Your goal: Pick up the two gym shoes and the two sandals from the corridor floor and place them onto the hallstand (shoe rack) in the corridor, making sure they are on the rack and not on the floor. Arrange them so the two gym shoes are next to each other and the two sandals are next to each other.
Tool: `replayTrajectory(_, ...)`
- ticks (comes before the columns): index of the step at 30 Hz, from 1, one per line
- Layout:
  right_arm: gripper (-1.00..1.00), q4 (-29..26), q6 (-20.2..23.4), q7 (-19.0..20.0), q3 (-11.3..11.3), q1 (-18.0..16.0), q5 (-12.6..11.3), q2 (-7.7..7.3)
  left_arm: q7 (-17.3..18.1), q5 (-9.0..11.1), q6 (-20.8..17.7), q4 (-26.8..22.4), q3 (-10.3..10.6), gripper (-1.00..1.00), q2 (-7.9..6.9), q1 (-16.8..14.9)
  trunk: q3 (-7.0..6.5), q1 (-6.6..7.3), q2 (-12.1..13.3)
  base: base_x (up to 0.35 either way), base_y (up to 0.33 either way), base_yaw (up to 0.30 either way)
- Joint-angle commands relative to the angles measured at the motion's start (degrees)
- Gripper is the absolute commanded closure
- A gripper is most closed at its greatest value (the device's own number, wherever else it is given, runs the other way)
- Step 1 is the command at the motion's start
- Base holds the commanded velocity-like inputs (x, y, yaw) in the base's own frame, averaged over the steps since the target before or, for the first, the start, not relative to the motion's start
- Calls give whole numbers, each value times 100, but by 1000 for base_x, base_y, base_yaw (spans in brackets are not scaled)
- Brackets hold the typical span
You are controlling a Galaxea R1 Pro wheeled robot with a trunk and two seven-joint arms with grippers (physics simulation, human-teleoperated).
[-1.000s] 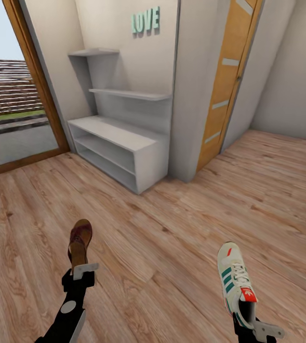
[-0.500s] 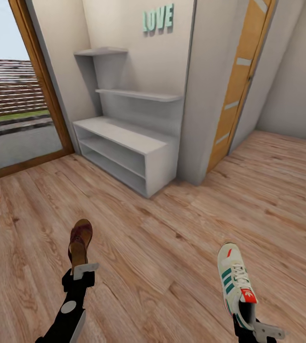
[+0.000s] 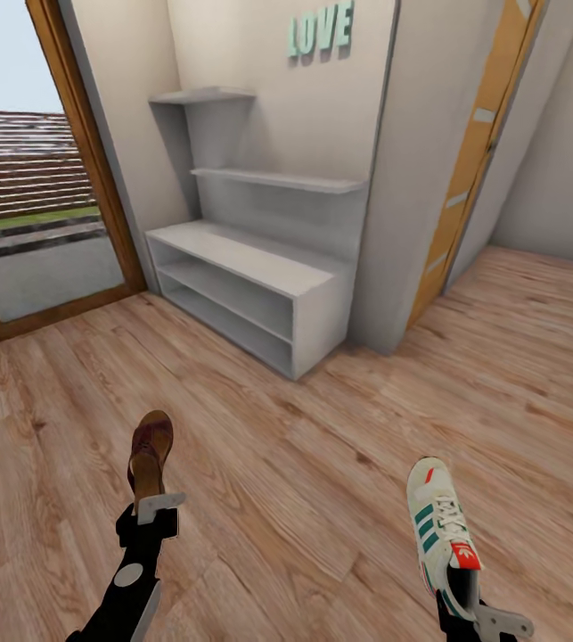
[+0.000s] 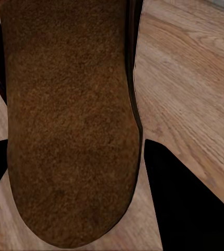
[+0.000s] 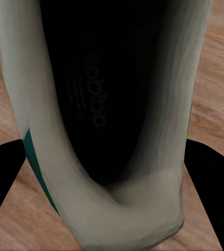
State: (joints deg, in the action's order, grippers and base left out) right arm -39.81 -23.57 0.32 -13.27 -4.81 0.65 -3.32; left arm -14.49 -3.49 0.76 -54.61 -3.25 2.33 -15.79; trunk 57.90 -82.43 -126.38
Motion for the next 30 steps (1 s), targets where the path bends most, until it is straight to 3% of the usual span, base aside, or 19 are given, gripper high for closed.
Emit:
replayTrajectory(1,100,0,-16,3,-9,-2,6,2,-8,-56,3,3,-9,100,5,-3,-1,-1,-1,233,279,0)
replayTrajectory(22,100,75,-41,-10,-9,-2,0,12,-9,-56,3,8,-8,100,5,-3,-116,-1,-1,236,271,0)
replayTrajectory(26,100,250,-538,-46,-9,-2,-3,27,-8,-56,3,5,-4,100,10,-3,-116,-1,-1,237,269,0)
replayTrajectory(27,100,366,-1034,-50,-9,-2,-7,51,-7,-56,3,5,-3,100,12,-2,-116,-1,-1,237,269,0)
replayTrajectory(28,100,404,-1199,-43,-11,-2,-8,57,-8,-56,3,6,-5,100,9,-2,-116,-1,-1,237,269,0)
replayTrajectory(30,100,429,-1305,-36,-13,-2,-7,61,-9,-56,3,6,-5,100,11,-1,-116,-1,-1,237,269,0)
